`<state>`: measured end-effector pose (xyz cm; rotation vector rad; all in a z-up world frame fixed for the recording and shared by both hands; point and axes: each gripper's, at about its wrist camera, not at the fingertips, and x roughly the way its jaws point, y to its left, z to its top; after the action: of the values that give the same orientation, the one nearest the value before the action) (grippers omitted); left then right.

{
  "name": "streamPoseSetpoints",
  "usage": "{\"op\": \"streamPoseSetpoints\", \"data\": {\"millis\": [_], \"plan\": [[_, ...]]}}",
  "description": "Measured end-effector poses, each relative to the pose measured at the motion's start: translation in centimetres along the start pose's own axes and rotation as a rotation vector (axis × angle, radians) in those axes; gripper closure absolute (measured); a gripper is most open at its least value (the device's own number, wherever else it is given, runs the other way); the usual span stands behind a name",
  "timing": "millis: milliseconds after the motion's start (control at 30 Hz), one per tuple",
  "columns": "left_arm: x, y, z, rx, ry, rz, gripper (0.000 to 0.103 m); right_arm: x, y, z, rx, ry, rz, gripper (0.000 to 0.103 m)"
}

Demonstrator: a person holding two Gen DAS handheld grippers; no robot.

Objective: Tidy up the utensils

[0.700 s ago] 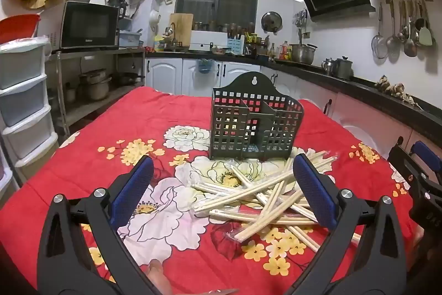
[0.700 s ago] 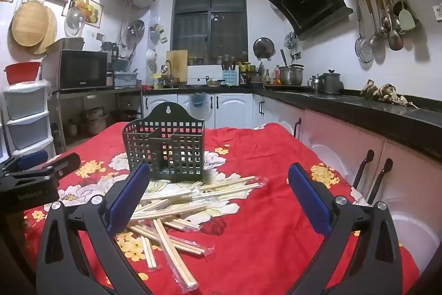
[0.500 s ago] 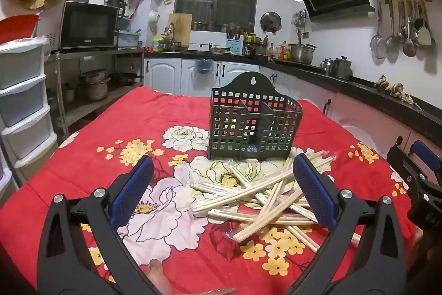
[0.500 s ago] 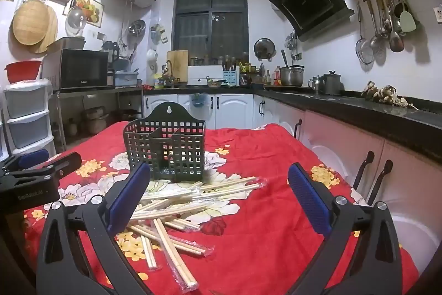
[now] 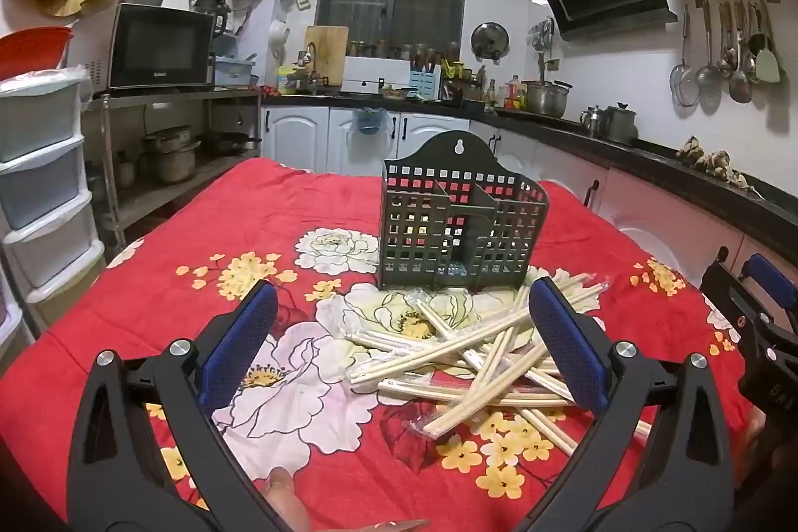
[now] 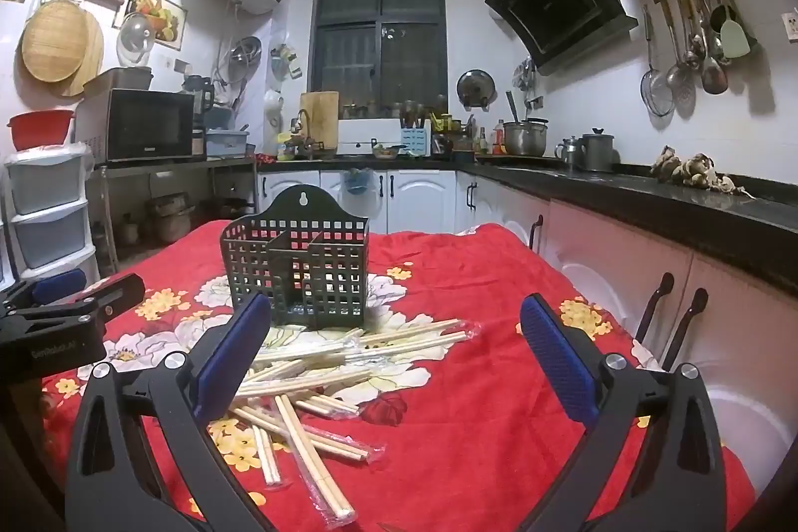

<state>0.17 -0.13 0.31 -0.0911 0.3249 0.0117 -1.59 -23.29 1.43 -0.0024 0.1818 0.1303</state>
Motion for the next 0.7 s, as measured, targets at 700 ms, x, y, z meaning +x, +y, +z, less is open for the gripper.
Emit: {"op": "streamPoseSetpoints", "data": {"millis": [700], "plan": [[-0.08,0.00,0.16,-0.001,-0.004,-0.002,0.010,0.02,0.13,-0.34,-0.008,-0.001,0.000,0.006]]}}
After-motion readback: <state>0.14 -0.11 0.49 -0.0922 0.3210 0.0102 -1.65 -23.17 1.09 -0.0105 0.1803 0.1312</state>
